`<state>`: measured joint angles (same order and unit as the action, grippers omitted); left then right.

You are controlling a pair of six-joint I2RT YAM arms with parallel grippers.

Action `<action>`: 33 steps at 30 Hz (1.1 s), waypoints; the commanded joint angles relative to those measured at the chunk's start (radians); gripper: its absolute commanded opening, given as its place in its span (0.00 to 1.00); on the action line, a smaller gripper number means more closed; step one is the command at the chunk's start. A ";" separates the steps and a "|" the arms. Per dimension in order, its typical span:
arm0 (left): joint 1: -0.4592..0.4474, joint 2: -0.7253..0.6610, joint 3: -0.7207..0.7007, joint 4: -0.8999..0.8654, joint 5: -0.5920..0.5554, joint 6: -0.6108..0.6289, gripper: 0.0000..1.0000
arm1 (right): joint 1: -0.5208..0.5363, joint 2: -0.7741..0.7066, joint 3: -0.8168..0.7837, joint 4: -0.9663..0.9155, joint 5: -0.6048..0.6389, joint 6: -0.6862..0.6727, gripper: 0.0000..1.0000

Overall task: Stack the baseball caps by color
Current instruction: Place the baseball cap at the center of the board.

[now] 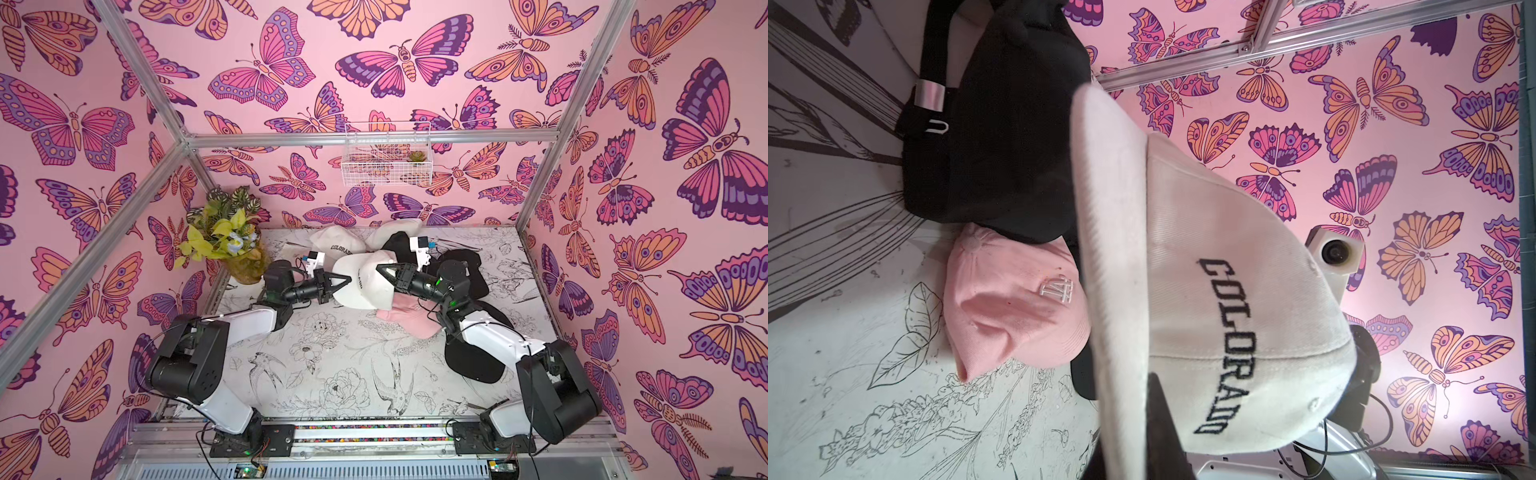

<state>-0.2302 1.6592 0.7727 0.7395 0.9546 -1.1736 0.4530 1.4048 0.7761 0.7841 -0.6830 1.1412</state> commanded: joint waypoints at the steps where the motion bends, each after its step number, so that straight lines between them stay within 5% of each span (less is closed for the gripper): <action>1: 0.028 0.037 -0.035 -0.055 -0.075 0.035 0.03 | -0.035 -0.086 0.043 -0.025 -0.048 -0.084 0.00; 2: 0.033 0.036 -0.037 -0.059 -0.076 0.039 0.10 | -0.040 -0.094 0.046 -0.052 -0.054 -0.104 0.00; 4: 0.041 0.026 -0.039 -0.075 -0.071 0.061 0.47 | -0.051 -0.107 0.065 -0.126 -0.084 -0.195 0.00; 6: 0.054 -0.006 -0.036 -0.149 -0.085 0.134 0.74 | -0.070 -0.128 0.118 -0.345 -0.121 -0.386 0.00; 10: 0.067 -0.148 0.017 -0.533 -0.241 0.433 0.94 | -0.071 -0.131 0.251 -0.809 -0.074 -0.795 0.00; 14: 0.065 -0.285 0.061 -0.725 -0.379 0.671 1.00 | -0.056 -0.102 0.359 -1.055 -0.123 -1.081 0.00; 18: 0.061 -0.406 0.073 -0.753 -0.366 0.869 1.00 | 0.027 -0.091 0.434 -1.288 -0.104 -1.449 0.00; 25: -0.003 -0.524 0.067 -0.760 -0.149 1.150 1.00 | 0.220 -0.021 0.553 -1.649 0.158 -1.923 0.00; 28: -0.045 -0.558 0.058 -0.812 -0.008 1.279 1.00 | 0.276 -0.024 0.560 -1.710 0.270 -2.008 0.00; 31: -0.057 -0.593 0.032 -0.891 0.234 1.412 1.00 | 0.295 -0.041 0.560 -1.755 0.270 -2.076 0.00; 33: -0.065 -0.629 0.007 -0.926 0.291 1.476 1.00 | 0.305 -0.055 0.558 -1.772 0.249 -2.097 0.00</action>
<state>-0.2863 1.0733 0.8192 -0.0860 1.0256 0.1146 0.7452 1.3800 1.3025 -0.8917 -0.4698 -0.8211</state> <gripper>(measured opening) 0.998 0.075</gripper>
